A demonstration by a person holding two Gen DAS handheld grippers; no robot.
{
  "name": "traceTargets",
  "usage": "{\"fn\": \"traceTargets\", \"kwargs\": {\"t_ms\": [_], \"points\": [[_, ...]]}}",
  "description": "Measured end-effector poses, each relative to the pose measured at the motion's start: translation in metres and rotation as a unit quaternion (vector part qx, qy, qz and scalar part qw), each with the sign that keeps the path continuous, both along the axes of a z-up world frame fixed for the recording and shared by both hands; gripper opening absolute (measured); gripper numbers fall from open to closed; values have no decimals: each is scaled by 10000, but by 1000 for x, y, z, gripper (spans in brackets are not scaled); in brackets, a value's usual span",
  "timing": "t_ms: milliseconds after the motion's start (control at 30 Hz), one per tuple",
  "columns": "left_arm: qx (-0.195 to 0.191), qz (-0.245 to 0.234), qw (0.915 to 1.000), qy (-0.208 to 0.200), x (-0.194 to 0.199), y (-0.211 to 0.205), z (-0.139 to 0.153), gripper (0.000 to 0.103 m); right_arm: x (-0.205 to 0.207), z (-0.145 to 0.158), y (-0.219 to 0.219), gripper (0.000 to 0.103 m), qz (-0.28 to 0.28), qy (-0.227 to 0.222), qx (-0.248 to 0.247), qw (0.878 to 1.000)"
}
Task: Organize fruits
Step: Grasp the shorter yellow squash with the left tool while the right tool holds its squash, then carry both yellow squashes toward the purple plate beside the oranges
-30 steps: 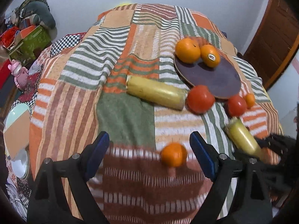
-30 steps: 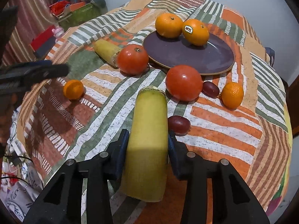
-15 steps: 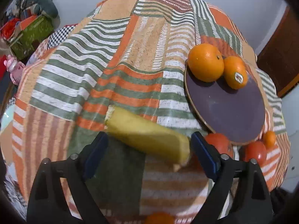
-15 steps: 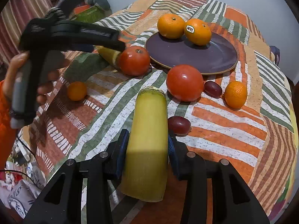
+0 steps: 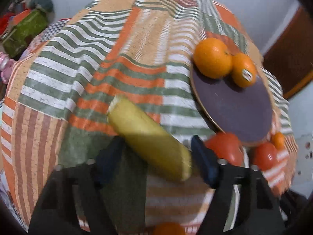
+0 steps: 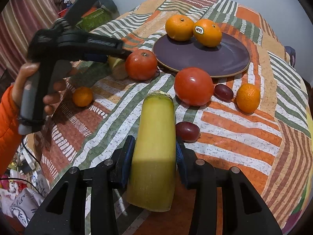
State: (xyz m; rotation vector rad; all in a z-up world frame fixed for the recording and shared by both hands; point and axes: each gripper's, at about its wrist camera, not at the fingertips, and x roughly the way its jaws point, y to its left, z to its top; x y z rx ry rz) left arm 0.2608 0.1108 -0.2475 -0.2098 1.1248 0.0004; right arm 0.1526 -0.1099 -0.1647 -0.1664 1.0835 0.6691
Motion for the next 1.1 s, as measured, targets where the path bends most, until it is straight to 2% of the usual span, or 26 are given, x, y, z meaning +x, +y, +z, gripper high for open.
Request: {"fn": "traceTargets", "kwargs": {"t_ms": [67, 167, 400, 500, 633, 833, 1000, 1100], "points": [[-1, -208, 9998, 12, -9, -3, 3, 53, -1, 1, 1, 37, 2, -11, -30, 10000], [-81, -380, 9992, 100, -20, -6, 3, 48, -3, 2, 1, 36, -9, -39, -87, 10000], [-103, -425, 9988, 218, -17, -9, -5, 50, -3, 2, -1, 36, -37, 49, -138, 9999], [18, -515, 9986, 122, -18, -13, -5, 49, 0, 2, 0, 36, -90, 115, -113, 9998], [56, -665, 9977, 101, -33, -9, 0, 43, -4, 4, -1, 35, -68, 39, -135, 9999], [188, -965, 9950, 159, -62, -1, 11, 41, -14, 9, -7, 35, 129, 2, -290, 9995], [16, -995, 9946, 280, -66, 6, 10, 41, -7, 7, -6, 36, 157, 189, -272, 9993], [-58, -920, 9952, 313, -56, 7, 7, 41, 0, 5, 0, 38, 126, 249, -261, 9993]]}}
